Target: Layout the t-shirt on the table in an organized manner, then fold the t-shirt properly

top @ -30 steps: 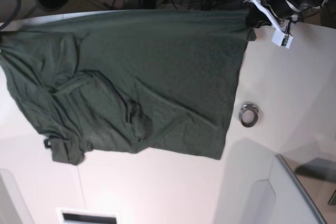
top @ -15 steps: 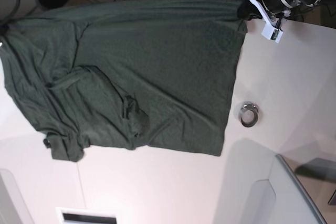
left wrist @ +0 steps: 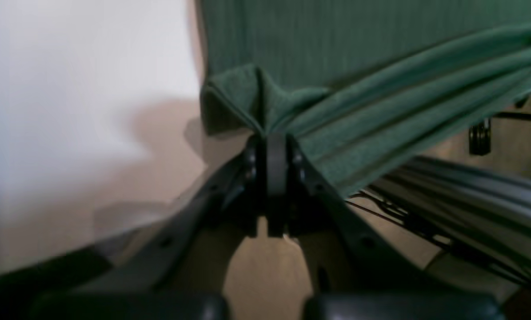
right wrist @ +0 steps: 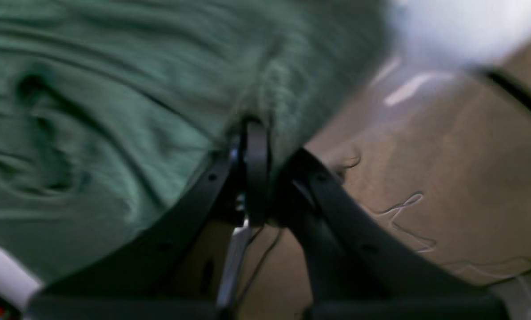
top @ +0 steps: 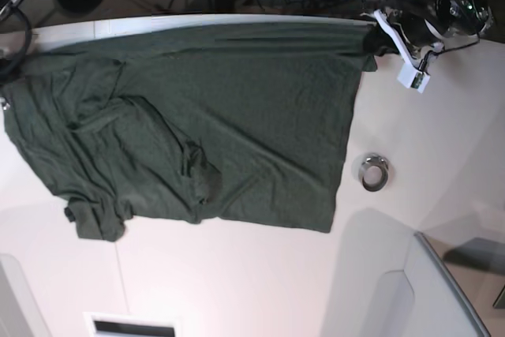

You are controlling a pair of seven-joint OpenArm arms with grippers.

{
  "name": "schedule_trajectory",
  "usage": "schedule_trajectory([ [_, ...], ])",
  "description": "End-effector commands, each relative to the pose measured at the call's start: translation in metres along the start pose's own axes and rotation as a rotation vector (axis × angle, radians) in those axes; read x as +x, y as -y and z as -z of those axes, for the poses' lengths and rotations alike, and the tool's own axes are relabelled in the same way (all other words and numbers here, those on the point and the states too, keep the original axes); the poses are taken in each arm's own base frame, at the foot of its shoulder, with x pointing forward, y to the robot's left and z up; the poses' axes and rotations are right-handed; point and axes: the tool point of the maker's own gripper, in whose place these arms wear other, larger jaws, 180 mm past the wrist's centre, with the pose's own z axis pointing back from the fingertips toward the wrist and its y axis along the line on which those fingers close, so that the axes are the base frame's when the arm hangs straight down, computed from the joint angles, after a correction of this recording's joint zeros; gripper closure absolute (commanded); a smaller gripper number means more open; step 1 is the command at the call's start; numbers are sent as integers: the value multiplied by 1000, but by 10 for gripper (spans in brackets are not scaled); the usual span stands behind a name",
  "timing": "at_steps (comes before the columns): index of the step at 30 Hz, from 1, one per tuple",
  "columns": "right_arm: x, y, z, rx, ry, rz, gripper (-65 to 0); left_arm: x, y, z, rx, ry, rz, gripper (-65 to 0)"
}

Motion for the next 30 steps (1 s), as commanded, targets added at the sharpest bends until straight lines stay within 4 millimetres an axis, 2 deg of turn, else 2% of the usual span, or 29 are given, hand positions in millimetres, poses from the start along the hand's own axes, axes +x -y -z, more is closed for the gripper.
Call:
schedule_trajectory([
  [1,17,0,-6,-19,30,7,-6,10,-6,-3,16,14,17,0],
  [6,27,-34,11,21,1,11,-6,44,-11,3,14,61,35,0],
  [11,34,-49,29,9,-31,-34,-6,58,2,35,-77,38,33,0],
  [16,36,-44,42,-12,-34,-34,-11,65,5,52,-119,22,18,0],
  [19,42,-40,44,-28,-30,-35,-15,73,1,52,-113,38,13,0],
  [22,49,-47,43,-28,-21,-55,-18,73,-5,50,-102,33,15,0],
  [24,50,-51,42,-25,-23,-64,-63,72,-6,50,-101,30,14,0],
  [26,56,-49,38,-37,-12,-73,-173,73,-6,50,-100,34,17,0],
  [28,59,-49,36,-46,-7,-91,-309,74,-6,49,-99,36,19,0],
  [30,61,-47,35,-48,2,-89,-399,75,-6,49,-99,37,20,0],
])
